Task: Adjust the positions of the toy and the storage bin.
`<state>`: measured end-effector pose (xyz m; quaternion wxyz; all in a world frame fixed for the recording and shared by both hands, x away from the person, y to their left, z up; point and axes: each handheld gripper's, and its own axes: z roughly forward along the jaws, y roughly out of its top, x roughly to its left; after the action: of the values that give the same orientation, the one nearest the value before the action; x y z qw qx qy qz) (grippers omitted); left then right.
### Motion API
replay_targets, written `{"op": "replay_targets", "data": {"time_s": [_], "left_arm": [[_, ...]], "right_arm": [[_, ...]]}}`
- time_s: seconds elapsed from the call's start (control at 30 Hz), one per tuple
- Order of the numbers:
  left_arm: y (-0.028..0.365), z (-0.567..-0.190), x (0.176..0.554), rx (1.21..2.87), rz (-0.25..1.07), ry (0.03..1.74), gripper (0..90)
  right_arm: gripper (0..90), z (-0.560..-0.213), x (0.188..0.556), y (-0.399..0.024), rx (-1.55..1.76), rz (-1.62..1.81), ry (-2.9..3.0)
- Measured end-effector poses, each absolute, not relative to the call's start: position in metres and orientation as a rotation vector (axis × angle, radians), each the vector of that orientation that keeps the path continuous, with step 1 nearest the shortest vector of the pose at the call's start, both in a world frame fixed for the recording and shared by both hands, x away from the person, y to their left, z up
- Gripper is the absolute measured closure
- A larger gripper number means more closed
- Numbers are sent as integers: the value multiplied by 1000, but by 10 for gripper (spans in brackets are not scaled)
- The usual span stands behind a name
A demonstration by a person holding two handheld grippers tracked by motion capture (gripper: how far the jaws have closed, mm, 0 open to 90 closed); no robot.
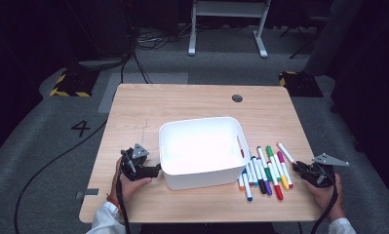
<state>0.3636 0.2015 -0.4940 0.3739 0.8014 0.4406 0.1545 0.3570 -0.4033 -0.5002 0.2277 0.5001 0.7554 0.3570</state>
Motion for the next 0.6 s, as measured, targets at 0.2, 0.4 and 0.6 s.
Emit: {"op": "replay_targets", "data": {"time_s": [0.2,0.4,0.6], "left_arm": [[213,-497,342,2125,417,1091,159],[217,-502,324,2168,387,1081,157],[215,-503,312,2164,398,1096,156]], "right_arm": [[750,-500,359,-404,1394,982,2064],[750,-499,360,-404,1388,1018,2063],[750,-499,360,-404,1381,1034,2072]]}}
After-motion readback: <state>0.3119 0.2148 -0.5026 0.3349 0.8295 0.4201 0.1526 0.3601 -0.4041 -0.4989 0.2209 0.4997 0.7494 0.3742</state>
